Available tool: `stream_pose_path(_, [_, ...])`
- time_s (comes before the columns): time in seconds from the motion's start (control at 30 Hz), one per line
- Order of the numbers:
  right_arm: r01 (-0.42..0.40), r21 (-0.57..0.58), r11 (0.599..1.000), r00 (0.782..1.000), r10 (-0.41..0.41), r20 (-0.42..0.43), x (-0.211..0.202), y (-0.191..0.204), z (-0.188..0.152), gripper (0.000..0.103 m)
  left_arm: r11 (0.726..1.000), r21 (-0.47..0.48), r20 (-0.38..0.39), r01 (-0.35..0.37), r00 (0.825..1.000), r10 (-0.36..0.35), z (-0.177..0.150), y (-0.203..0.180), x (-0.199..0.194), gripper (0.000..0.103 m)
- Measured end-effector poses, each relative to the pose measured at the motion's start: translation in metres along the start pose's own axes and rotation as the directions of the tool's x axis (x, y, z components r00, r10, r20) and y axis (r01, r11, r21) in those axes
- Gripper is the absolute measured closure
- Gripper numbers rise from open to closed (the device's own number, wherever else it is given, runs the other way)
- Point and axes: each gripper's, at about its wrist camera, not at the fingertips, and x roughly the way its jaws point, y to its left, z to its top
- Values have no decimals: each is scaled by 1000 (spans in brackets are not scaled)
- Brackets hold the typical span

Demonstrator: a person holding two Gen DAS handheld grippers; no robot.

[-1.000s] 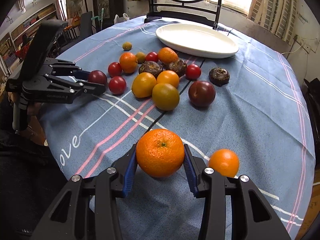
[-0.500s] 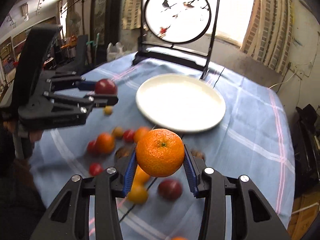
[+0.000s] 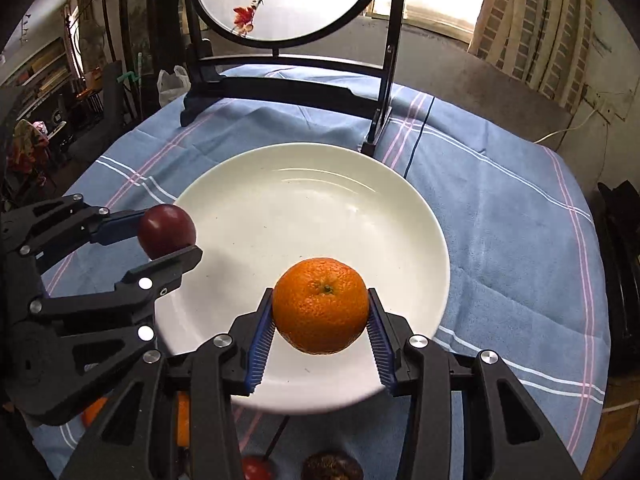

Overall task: Organize fruits
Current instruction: 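Carry both fruits over the white plate and open both tools to release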

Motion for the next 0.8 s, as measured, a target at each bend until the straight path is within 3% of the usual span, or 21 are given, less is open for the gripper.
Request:
stream_pose_path(0.33, [-9,26,1000,1000,10,-29,32,-3,11,58,1000,1,-41,-2,999,2,3,2,31,64])
stream_pose_path(0.4, [-10,47,999,1000,11,-25,32,-7,12,55,1000,6,-29,-24,999,24,5,2,31,52])
stream_pose_path(0.43, [-11,55,998,1000,12,-6,29,-8,13,51,1000,5,-18,-31,999,31,5,2,29,37])
stream_pose_path(0.47, [-15,63,998,1000,14,13,24,-10,14,48,999,-1,-1,-33,999,33,6,4,25,30])
stream_pose_path(0.67, [-32,72,997,996,26,82,-24,-17,3,44,1000,-11,37,-19,999,20,0,10,-3,29])
stream_pose_path(0.8, [-65,42,997,992,60,110,-72,-15,-37,39,1000,23,78,14,997,-16,-27,12,-42,25])
